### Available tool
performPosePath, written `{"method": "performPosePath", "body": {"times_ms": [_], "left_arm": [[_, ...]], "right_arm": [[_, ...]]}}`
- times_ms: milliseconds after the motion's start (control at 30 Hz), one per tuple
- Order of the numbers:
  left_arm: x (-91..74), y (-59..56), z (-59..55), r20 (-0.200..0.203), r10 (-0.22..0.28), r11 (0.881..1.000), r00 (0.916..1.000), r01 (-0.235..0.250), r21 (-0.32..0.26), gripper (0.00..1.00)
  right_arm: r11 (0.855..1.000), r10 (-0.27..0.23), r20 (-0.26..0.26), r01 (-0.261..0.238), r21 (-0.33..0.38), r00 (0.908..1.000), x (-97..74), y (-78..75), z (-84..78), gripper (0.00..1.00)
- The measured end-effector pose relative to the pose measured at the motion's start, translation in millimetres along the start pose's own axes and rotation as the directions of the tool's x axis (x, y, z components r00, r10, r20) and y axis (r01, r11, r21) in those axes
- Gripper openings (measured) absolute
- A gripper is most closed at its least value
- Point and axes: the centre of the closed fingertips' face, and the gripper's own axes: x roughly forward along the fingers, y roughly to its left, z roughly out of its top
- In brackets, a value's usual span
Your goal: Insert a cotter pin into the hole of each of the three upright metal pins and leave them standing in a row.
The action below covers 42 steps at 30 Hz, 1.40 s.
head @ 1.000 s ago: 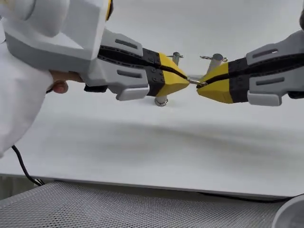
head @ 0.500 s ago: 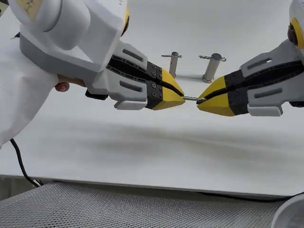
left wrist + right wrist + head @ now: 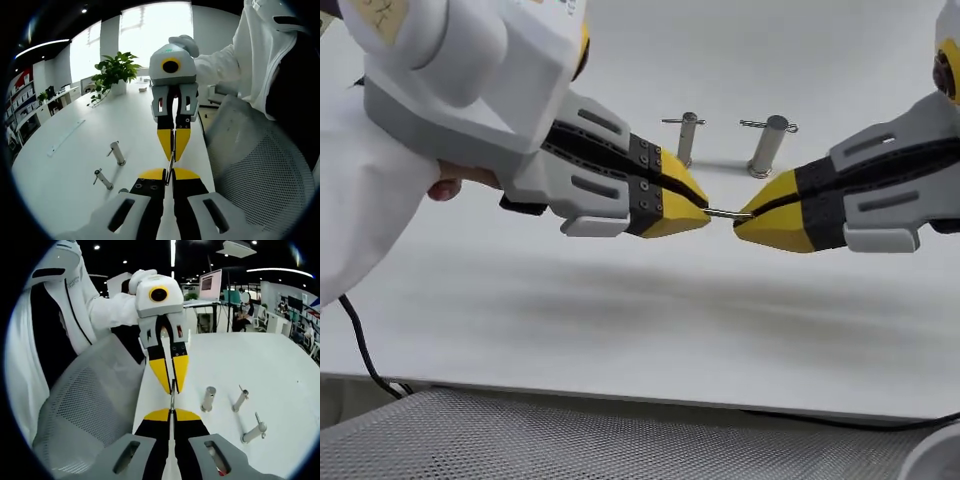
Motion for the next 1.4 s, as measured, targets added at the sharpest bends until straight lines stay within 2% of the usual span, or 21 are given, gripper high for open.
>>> {"method": "performPosePath", "body": {"times_ms": [67,100,167,333,433,500,567,700,767,900,967,1033,1100,1167,1267,1300,1400], "left_arm": [[0.0,4.4,1.4,0.01,0.026,1.0,0.9996,-0.026,-0.004,0.11],[0.2,5.5,1.6,0.013,0.031,1.0,0.9994,-0.031,-0.003,0.19],[-0.3,8.0,1.4,0.012,0.044,0.999,0.999,-0.044,-0.004,0.29],[-2.5,24.9,-7.9,-0.016,0.11,0.994,0.9938,-0.11,-0.005,0.37],[-5.0,41.9,-18.1,-0.042,0.172,0.984,0.9841,-0.174,-0.032,0.44],[-4.4,49.5,-26.5,-0.052,0.186,0.982,0.9812,-0.188,-0.035,0.48],[-4.5,54.0,-33.0,-0.061,0.19,0.98,0.9798,-0.193,-0.045,0.46],[-5.9,50.0,-36.9,-0.087,0.187,0.98,0.9784,-0.193,-0.058,0.4],[-4.3,53.1,-41.3,-0.086,0.185,0.978,0.979,-0.192,-0.082,0.39],[-0.1,56.9,-50.0,-0.111,0.168,0.982,0.9796,-0.177,-0.072,0.34],[3.9,64.4,-55.5,-0.111,0.162,0.983,0.9805,-0.17,-0.066,0.32],[6.2,66.6,-55.7,-0.104,0.148,0.985,0.9835,-0.156,-0.077,0.3],[8.2,59.7,-55.8,-0.113,0.134,0.988,0.9846,-0.142,-0.067,0.26],[9.6,61.3,-56.4,-0.119,0.13,0.988,0.9843,-0.139,-0.063,0.21],[14.4,56.6,-52.9,-0.111,0.097,0.99,0.989,-0.108,-0.091,0.14],[15.1,58.9,-53.6,-0.116,0.112,0.989,0.987,-0.122,-0.082,0.13],[15.3,55.9,-52.6,-0.115,0.102,0.99,0.9881,-0.112,-0.083,0.1]], "right_arm": [[1.0,-0.005,0.003,0.005,0.0,1.0,0.9,-1.3,-0.1,0.0],[1.0,-0.007,0.003,0.007,-0.001,1.0,1.2,-1.9,-0.3,0.0],[1.0,-0.014,0.001,0.014,-0.002,0.9999,1.8,-4.2,-1.4,0.0],[0.998,-0.061,-0.015,0.061,0.0,0.998,2.9,-18.6,-7.3,0.0],[0.996,-0.084,-0.031,0.084,0.004,0.996,3.4,-25.8,-11.9,0.0],[0.996,-0.093,-0.043,0.094,0.006,0.9947,4.2,-32.3,-16.3,0.0],[0.995,-0.103,-0.056,0.103,0.001,0.9931,5.6,-38.2,-20.3,0.0],[0.994,-0.106,-0.062,0.106,-0.001,0.9925,9.6,-43.4,-23.0,0.0],[0.994,-0.11,-0.061,0.11,0.004,0.9921,11.4,-49.3,-24.1,0.0],[0.994,-0.113,-0.075,0.113,-0.003,0.9908,13.6,-51.7,-28.5,0.0],[0.994,-0.111,-0.081,0.111,-0.003,0.9905,14.5,-54.7,-30.2,0.0],[0.994,-0.109,-0.081,0.11,0.002,0.9907,15.3,-56.9,-30.5,0.0],[0.994,-0.109,-0.094,0.109,-0.005,0.9897,15.8,-58.7,-32.4,0.0],[0.994,-0.106,-0.096,0.106,-0.008,0.9897,16.2,-59.6,-33.0,0.0],[0.994,-0.107,-0.103,0.107,-0.007,0.9889,17.3,-63.3,-35.4,0.0],[0.994,-0.106,-0.106,0.106,-0.008,0.9887,17.7,-65.0,-36.7,0.0],[0.995,-0.103,-0.11,0.103,-0.007,0.9886,17.7,-66.3,-35.8,0.0]]}}
